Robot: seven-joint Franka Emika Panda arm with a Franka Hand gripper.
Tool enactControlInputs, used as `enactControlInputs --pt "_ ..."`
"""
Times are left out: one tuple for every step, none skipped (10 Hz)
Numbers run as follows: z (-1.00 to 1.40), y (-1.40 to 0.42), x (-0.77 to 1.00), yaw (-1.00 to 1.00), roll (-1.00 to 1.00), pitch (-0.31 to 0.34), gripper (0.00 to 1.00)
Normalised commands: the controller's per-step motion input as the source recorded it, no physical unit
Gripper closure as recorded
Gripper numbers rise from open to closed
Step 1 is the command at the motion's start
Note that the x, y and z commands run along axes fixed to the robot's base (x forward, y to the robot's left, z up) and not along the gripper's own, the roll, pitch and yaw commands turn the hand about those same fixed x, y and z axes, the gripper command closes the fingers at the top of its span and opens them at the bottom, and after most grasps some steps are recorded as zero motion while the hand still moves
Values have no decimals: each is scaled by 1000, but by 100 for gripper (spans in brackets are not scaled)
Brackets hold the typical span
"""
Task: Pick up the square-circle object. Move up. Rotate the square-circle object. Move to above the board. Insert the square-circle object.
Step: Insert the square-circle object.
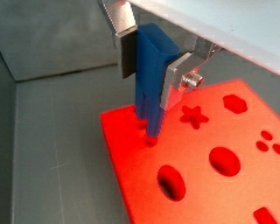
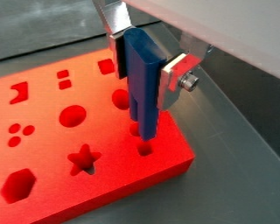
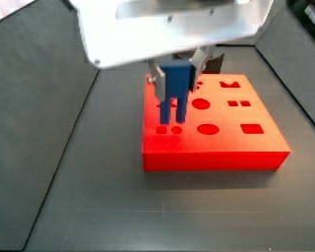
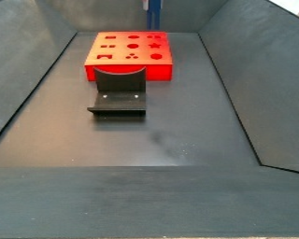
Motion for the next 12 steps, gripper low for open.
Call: enactControlInputs --pt "-291 0 0 0 -56 -137 100" --pt "-206 3 -34 6 0 -74 100" --pt "-180 0 -134 63 0 -36 100" --pt "-189 0 -157 89 0 -34 100" --pt "-126 6 -117 77 14 -9 100" --pt "-131 11 -17 89 0 -7 100" --pt "-140 6 0 74 0 -11 100" --pt "-151 11 60 29 0 -10 100" --pt "-149 9 63 0 -7 -10 100" --pt "-186 6 9 0 -14 -20 100" --pt "-200 6 43 0 -9 -7 100" --pt "-226 0 191 -57 -27 0 100"
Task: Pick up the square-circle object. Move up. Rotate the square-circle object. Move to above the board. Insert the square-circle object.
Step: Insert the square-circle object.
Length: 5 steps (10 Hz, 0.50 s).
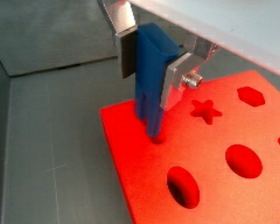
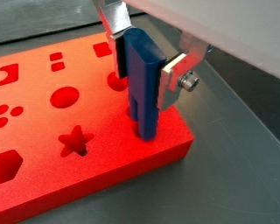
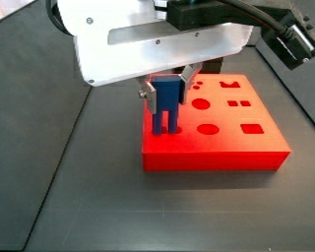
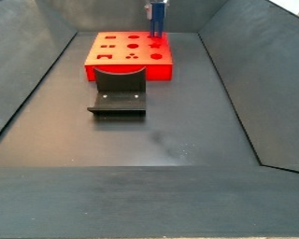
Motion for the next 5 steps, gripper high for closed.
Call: enactControlInputs --pt "-240 0 260 -214 -24 0 100" --pt "-211 20 174 -140 0 0 100" --pt "-191 40 146 -140 0 0 100" --pt "-214 43 46 -94 0 0 100" --pt "-243 40 0 -63 0 0 100"
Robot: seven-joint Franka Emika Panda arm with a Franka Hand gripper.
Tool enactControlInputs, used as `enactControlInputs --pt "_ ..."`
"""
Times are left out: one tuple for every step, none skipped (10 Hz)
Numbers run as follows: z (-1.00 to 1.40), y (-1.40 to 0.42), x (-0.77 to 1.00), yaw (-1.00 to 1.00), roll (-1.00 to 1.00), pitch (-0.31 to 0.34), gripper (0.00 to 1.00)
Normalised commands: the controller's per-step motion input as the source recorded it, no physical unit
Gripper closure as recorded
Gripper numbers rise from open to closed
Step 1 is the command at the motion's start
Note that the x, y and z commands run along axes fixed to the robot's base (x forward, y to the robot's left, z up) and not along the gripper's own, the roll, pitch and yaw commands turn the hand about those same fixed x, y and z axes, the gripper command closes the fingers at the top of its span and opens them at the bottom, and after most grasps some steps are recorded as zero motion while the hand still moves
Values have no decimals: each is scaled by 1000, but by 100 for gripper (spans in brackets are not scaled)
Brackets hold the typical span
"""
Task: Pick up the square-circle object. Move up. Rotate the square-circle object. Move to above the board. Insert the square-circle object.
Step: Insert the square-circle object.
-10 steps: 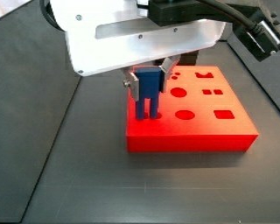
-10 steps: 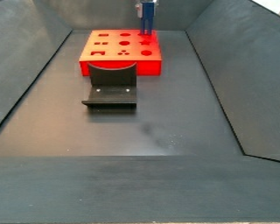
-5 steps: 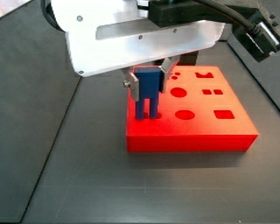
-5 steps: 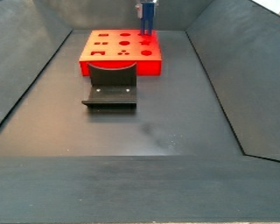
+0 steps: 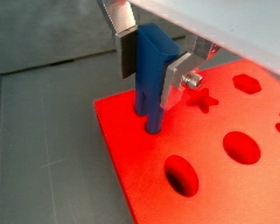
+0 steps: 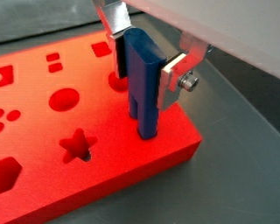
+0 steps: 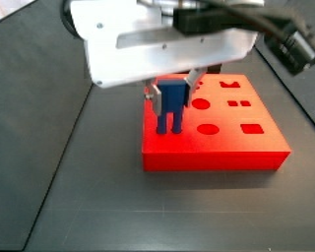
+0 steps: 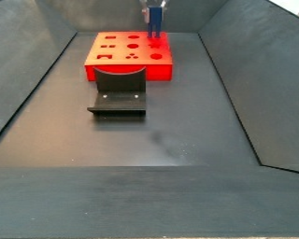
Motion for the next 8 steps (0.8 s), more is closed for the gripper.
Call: enactControlInputs --pt "-254 26 0 -71 0 0 100" --pt "-377 0 0 -46 0 -29 100" --pt "-531 -20 0 -40 0 -106 100" --pt "-531 -14 0 -40 0 -99 100" --pt "-383 0 11 -23 -21 -83 100" --pt "-114 0 -29 -117 -57 -101 100" --pt "0 0 0 0 -14 -40 100" --pt "0 0 0 0 0 0 100"
